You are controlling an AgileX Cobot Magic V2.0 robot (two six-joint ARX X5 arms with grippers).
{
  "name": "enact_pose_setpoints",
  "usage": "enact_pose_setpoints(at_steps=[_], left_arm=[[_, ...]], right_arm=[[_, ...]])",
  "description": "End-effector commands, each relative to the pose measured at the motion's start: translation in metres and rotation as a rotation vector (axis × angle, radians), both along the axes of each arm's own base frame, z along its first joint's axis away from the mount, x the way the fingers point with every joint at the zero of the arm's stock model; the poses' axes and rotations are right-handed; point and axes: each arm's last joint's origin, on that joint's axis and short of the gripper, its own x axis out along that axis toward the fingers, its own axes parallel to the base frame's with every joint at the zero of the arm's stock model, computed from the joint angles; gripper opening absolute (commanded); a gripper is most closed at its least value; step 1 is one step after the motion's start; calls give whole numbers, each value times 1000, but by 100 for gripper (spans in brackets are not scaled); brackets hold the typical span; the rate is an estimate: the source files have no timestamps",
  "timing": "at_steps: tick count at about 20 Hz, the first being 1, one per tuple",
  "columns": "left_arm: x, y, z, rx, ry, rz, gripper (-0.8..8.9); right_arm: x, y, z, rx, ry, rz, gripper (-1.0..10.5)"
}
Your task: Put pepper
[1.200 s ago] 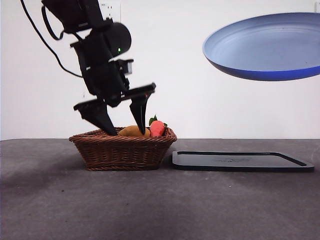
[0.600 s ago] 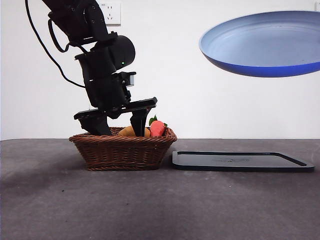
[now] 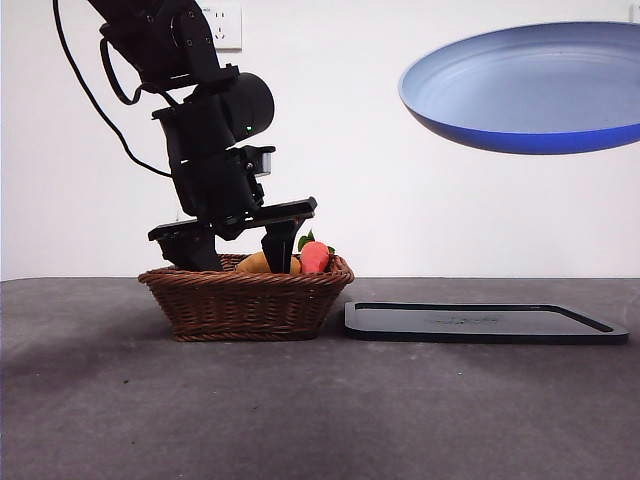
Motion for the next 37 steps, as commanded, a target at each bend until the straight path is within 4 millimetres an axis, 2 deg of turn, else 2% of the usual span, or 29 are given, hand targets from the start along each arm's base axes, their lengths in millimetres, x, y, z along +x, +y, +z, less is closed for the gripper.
enact_pose_setpoints(at_steps=[1,5,10,15,22,24,27,29,31,34,37], left_arm=[[3,-9,-16,10,32,2,362],[4,-9,-16,14,29,6,357],[2,-8,-13,25,28,13,166],[0,-6,2,9,-4,16,133],[-14,1,51,-32,-85,13,124],[-24,4,72,-52,-117,3,124],[-46,3,110,-137,-177,-56,124],[-64,-4,132,-222,-205,-133,125],[-84,-21,145,-290,-220,-239,125],[-106,-53,141,-296,-201,-386,125],[-125,-91,125,-241,-223,-524,125]], right_arm=[[2,0,5,12,-19,-4,5],[2,0,5,11,-20,-4,6],[2,0,5,11,-20,-4,6],[2,0,5,11,-20,-4,6],[5,0,3,12,-6,-6,6],[11,0,-2,14,24,-8,5],[35,-1,-19,40,114,-30,5],[55,-2,-34,67,175,-39,5],[75,0,-51,146,233,-22,5],[97,2,-73,214,309,-23,5],[103,9,-85,211,357,-5,5]])
